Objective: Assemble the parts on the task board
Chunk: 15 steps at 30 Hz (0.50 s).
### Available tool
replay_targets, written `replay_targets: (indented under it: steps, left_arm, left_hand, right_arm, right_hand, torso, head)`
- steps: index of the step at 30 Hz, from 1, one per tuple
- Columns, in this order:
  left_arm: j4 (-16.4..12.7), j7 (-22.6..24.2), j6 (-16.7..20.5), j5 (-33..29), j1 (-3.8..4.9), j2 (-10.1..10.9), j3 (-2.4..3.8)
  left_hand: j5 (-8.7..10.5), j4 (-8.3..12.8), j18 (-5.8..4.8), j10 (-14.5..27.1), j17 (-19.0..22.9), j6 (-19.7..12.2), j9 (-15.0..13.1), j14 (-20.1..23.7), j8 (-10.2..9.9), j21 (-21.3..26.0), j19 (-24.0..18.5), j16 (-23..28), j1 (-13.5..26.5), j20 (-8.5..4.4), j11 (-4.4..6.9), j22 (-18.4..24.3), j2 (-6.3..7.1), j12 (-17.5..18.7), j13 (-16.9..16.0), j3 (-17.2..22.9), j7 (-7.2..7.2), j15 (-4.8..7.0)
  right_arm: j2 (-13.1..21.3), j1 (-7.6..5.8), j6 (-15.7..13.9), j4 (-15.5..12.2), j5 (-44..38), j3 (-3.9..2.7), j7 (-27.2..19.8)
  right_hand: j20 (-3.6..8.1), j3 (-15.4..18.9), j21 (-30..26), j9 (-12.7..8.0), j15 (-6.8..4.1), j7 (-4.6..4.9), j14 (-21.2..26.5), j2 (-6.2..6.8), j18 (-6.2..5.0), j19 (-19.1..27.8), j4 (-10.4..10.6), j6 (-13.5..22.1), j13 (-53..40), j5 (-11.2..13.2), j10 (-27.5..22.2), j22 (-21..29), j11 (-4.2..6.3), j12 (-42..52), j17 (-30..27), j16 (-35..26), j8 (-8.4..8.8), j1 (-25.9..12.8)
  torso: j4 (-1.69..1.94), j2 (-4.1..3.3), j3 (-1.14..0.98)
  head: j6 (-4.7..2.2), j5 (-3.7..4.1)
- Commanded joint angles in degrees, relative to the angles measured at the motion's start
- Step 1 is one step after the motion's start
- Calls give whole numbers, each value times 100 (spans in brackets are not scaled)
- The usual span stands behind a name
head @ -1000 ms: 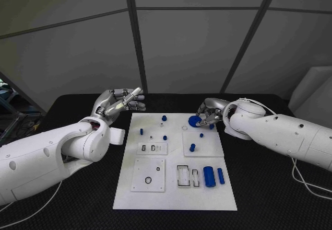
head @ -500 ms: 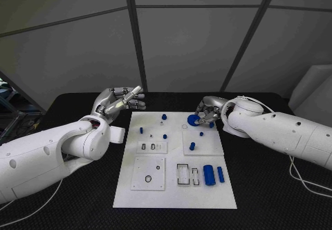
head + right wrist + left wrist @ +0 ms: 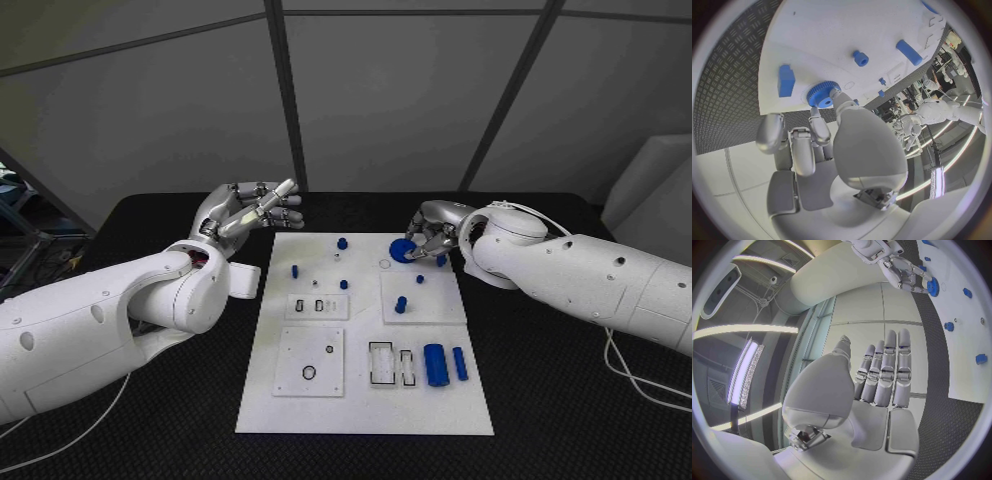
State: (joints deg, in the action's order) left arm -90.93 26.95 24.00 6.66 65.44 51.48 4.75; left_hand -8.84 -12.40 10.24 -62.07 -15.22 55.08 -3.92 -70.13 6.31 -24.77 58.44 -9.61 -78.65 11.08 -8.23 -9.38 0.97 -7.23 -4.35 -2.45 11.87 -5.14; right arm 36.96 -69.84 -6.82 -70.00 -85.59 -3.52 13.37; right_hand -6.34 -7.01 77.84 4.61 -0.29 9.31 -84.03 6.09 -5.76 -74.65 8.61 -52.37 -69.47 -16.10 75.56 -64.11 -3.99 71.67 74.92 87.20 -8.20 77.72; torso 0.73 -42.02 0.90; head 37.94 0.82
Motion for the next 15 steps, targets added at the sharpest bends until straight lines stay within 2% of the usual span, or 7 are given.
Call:
replay_targets:
  steps: [1,6,15]
  left_arm:
    - [0,3,-74,1,9,-2,6]
    - [6,-6,-77,1,9,-2,6]
    - [16,-37,-88,1,9,-3,6]
  left_hand:
    - [29,-3,17,-9,-9,24,-1,42,-31,18,-33,24,33,-9,-39,7,-34,37,7,-19,34,4]
    - [29,-3,17,-9,-9,24,-1,42,-31,18,-33,24,33,-9,-39,7,-34,37,7,-19,34,4]
    - [28,-1,17,-8,-11,24,-1,42,-33,19,-34,28,30,-9,-40,7,-37,39,8,-19,34,4]
  right_arm:
    - [-3,-7,-162,-17,-186,2,-27]
    - [-5,-7,-180,-21,-210,2,-34]
    - [-16,-7,-242,-19,-221,2,-79]
  right_hand:
    - [12,20,37,-13,33,5,-487,40,69,-42,12,64,26,28,-45,-10,-34,-39,971,39,51,-6]
    - [-1,29,39,-30,49,25,-489,61,69,-37,17,143,93,29,-116,-13,-52,-111,986,47,85,11]
    - [-36,67,38,-56,89,73,-496,126,68,-19,72,311,224,71,-258,-12,-97,-257,1038,71,150,31]
  torso:
    - [2,-2,0]
    - [3,-3,0]
    - [2,-4,-2]
  head:
    - [18,4]
    - [8,4]
    - [34,3]
